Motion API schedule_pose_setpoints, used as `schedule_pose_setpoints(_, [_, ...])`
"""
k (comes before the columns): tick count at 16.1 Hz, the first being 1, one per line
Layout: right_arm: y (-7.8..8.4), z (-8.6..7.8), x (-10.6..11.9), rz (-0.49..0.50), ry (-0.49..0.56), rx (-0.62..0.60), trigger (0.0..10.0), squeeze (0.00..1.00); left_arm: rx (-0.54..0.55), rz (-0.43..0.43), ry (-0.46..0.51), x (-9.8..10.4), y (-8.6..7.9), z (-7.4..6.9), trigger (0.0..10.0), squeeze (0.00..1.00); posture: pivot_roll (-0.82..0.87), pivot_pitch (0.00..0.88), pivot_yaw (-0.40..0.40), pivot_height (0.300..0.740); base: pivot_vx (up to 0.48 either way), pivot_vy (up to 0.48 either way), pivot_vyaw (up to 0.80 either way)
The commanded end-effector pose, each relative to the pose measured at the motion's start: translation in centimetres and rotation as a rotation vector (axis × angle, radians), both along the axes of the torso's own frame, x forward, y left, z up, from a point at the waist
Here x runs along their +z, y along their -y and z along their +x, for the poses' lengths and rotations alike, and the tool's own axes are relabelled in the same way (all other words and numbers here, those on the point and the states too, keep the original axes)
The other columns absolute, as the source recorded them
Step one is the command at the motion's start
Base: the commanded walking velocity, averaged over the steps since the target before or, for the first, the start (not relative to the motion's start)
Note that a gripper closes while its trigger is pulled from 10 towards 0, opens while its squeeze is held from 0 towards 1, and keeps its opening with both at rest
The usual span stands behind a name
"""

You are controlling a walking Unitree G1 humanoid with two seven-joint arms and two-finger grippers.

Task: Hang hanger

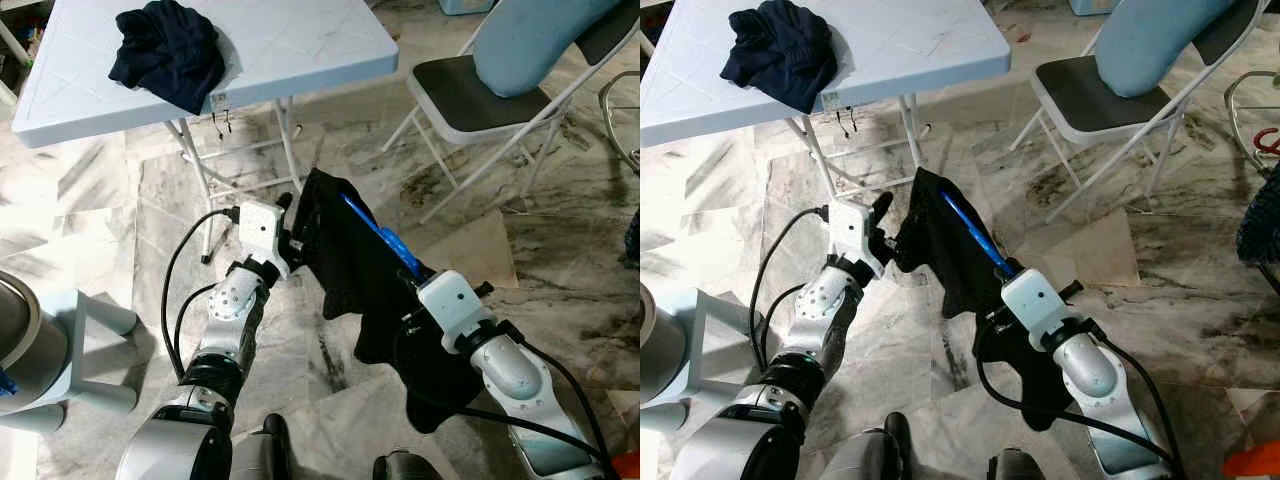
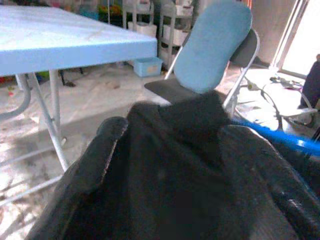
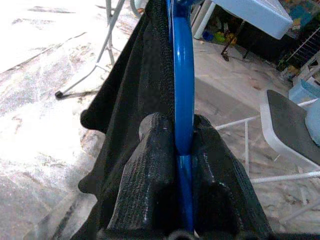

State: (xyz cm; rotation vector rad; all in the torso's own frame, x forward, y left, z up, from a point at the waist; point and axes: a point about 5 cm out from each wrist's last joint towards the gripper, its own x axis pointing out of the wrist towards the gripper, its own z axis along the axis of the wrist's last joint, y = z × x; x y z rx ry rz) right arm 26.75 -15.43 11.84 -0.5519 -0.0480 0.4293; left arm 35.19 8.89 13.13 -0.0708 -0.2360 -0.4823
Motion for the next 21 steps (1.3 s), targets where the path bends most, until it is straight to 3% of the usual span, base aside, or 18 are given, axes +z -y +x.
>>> schedule_pose_setpoints(1, [-0.6,-0.3,0.0,-0.019,0.019,0.039,10.0,0.00,-0.012,-0.004,0.031,0.9,0.0,0.2,10.0,1.00,-0.17,0.232,0.088,0.740,0.000,0.000,0.00])
schedule_pose_setpoints(6, [-1.2,-1.0,-0.8,-0.030,0.008,0.071,10.0,0.00,-0.021,-0.006,-0.010,1.1,0.4,0.7,10.0,1.00,-0.17,0.230,0.091,0.740,0.000,0.000,0.00])
schedule_pose_setpoints(11, [-1.6,-1.0,0.7,-0.014,0.075,0.088,10.0,0.00,0.021,0.067,-0.137,-1.1,-0.6,0.8,10.0,1.00,-0.18,0.232,0.096,0.740,0.000,0.000,0.00])
schedule_pose_setpoints(12, [-1.8,-1.0,1.3,-0.006,0.095,0.089,10.0,0.00,0.034,0.071,-0.162,-1.3,-0.9,1.0,10.0,0.18,-0.18,0.235,0.097,0.740,0.000,0.000,0.00])
schedule_pose_setpoints(13, [-1.9,-1.0,1.7,0.014,0.102,0.090,10.0,0.00,0.048,0.074,-0.171,-1.3,-1.1,1.2,6.8,0.00,-0.18,0.235,0.094,0.740,0.000,0.000,0.00])
schedule_pose_setpoints(14, [-2.1,-1.2,2.0,0.029,0.105,0.108,10.0,0.00,0.063,0.072,-0.177,-1.1,-1.4,1.4,4.0,0.00,-0.18,0.235,0.092,0.740,0.000,0.000,0.00])
schedule_pose_setpoints(15, [-2.3,-1.4,2.1,0.027,0.103,0.125,10.0,0.00,0.080,0.067,-0.173,-0.7,-1.7,1.7,2.8,0.00,-0.19,0.236,0.092,0.740,0.000,0.000,0.00])
schedule_pose_setpoints(16, [-2.5,-1.6,2.0,0.020,0.099,0.139,10.0,0.00,0.080,0.062,-0.169,-0.4,-1.8,2.0,2.5,0.00,-0.19,0.236,0.093,0.740,0.000,0.000,0.00])
schedule_pose_setpoints(17, [-2.5,-1.7,1.9,0.020,0.094,0.140,10.0,0.00,0.090,0.057,-0.167,-0.1,-1.9,2.2,0.0,0.00,-0.19,0.235,0.094,0.740,0.000,0.000,0.00])
schedule_pose_setpoints(21, [-2.5,-2.0,1.9,0.022,0.087,0.136,10.0,0.00,0.104,0.030,-0.185,0.1,-2.6,2.5,0.0,0.00,-0.20,0.234,0.104,0.740,0.000,0.000,0.00])
